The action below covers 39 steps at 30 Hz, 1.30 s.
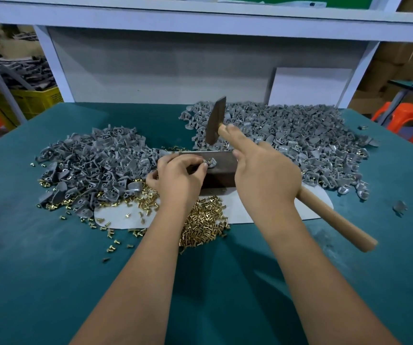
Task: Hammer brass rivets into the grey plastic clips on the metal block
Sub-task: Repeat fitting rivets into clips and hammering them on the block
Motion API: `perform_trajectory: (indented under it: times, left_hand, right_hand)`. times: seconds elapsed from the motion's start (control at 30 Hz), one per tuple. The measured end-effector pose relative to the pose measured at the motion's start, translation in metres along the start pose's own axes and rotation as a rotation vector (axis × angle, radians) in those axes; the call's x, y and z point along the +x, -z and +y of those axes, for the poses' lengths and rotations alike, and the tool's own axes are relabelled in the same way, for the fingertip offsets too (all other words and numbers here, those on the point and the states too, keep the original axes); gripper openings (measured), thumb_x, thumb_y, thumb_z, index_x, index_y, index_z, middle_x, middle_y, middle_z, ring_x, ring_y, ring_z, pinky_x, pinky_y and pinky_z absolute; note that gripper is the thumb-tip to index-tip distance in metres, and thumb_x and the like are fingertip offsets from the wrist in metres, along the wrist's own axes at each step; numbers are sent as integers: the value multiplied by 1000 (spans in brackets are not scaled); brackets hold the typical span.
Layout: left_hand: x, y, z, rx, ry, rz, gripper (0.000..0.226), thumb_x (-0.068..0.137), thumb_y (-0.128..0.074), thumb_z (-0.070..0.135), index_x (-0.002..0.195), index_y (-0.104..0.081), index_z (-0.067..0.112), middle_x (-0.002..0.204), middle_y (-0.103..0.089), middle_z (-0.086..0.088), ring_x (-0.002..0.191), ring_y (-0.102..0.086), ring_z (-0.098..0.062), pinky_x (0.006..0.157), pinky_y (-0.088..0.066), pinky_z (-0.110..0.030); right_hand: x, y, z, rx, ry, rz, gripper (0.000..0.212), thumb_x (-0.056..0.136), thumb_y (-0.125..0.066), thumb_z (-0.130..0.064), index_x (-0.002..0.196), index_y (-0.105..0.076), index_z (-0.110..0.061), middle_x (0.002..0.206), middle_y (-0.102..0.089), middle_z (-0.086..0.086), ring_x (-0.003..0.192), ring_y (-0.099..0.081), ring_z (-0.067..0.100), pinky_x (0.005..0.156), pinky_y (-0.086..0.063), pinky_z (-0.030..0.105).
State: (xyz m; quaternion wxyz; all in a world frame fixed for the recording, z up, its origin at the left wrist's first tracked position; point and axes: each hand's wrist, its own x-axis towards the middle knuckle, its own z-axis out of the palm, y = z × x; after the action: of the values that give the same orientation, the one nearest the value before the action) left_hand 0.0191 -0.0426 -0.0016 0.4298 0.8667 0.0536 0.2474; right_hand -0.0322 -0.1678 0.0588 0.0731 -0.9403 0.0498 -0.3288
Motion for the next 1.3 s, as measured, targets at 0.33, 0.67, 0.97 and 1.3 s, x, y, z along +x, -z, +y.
perform_trajectory:
  times: [0.33,0.67,0.97,1.3]
  left_hand:
    - [2,1,0,74,4,1,16,87,-68,44,100,-75,37,99,-52,22,131,-31,-5,107,-10,-43]
    - [3,0,0,1,58,-42,15,88,-68,43,97,-76,35,87,-48,34,129,-29,-4,99,-12,-35]
    - [4,0,-1,67,54,-48,17,88,-66,45,100,-75,37,103,-61,23,133,-28,-5,101,-13,-40]
    - [4,1,0,77,71,-65,16,89,-65,47,98,-75,38,108,-63,24,131,-29,-6,105,-15,-44]
  right_hand:
    - [8,5,2,-130,188,-63,56,92,-59,-26,131,-37,-61,73,-55,-7,52,-41,20,45,-8,21]
    - [7,2,5,-110,169,-26,53,94,-56,-28,132,-37,-59,79,-63,-2,54,-43,22,44,-12,20]
    - [3,2,2,-135,160,-50,59,92,-60,-25,133,-36,-60,79,-63,-3,54,-42,23,45,-9,20]
    - [7,-5,10,-143,191,-85,55,95,-54,-31,134,-29,-62,84,-63,-4,57,-41,21,45,-13,22]
